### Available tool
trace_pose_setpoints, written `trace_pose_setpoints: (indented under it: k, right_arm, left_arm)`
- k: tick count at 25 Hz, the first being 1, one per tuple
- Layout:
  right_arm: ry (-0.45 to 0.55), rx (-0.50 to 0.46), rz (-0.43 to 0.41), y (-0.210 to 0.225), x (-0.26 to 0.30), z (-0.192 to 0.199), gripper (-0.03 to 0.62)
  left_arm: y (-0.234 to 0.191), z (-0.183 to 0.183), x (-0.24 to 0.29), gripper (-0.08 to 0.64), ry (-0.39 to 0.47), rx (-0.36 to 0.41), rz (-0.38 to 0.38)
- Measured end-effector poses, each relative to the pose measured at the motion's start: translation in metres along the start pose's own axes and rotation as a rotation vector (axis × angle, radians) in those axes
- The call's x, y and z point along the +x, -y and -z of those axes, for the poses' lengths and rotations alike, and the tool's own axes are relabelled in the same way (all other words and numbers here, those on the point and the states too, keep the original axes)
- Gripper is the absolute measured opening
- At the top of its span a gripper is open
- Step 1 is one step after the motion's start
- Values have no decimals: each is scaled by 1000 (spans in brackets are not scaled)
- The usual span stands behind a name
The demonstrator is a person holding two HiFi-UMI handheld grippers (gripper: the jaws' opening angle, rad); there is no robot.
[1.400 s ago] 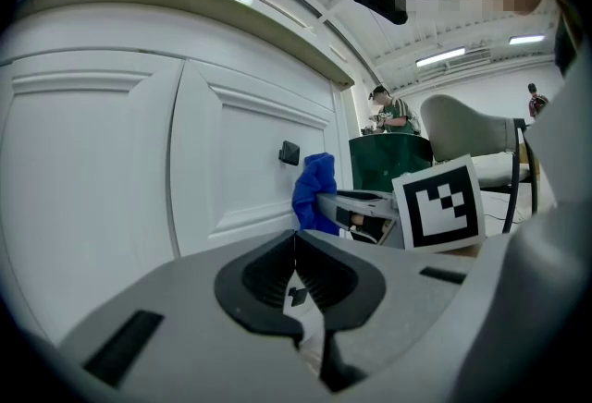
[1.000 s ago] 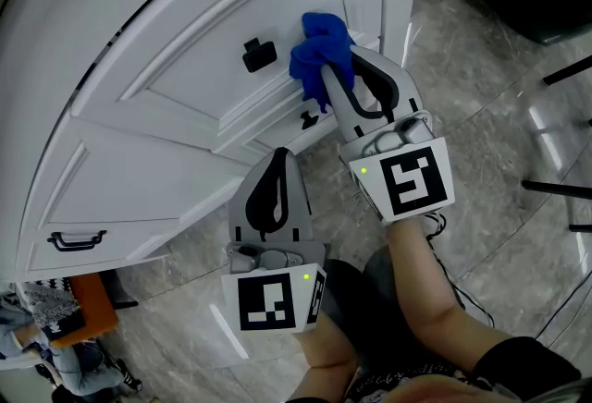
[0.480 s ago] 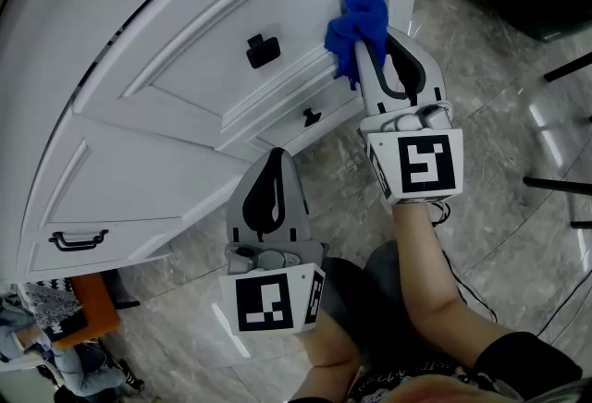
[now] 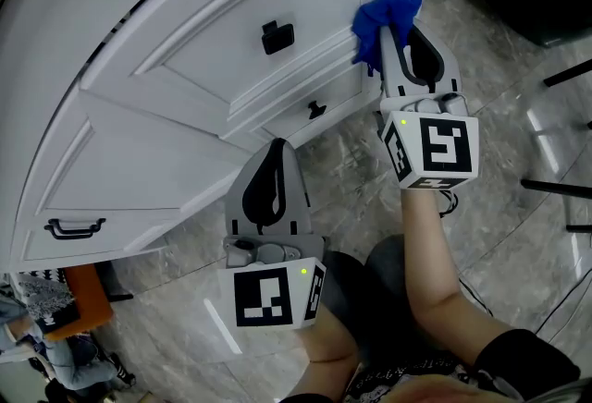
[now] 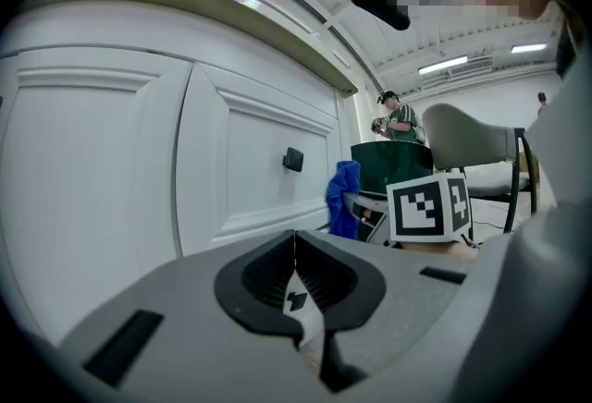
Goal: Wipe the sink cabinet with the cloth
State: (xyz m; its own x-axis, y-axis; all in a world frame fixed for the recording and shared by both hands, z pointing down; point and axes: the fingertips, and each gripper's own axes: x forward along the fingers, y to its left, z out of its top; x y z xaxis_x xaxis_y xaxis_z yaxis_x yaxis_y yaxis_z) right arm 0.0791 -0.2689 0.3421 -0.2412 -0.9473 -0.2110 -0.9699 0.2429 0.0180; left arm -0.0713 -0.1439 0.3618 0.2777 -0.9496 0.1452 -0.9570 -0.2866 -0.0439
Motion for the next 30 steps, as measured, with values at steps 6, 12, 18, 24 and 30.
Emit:
trace_pose_setpoints:
  k: [6, 12, 18, 24, 30]
  right_arm:
    - [-23, -43, -17, -3, -4, -4, 77]
    - [-35, 168, -225, -60, -25, -23, 77]
    - [-117, 185, -509, -165, -44, -14, 77]
    - [-151, 112, -695, -240, -64, 3, 77]
    - [-151, 60, -742, -265, -63, 16, 77]
  left_arm:
    - [-3, -8, -9, 6, 27, -10, -13]
    - [-27, -9, -26, 6, 26, -25, -95]
    - [-45, -3, -42, 6, 18, -74, -150]
    - [-74, 0, -67, 6, -6, -24, -267]
    - [-88, 10, -71, 6, -25, -39, -285]
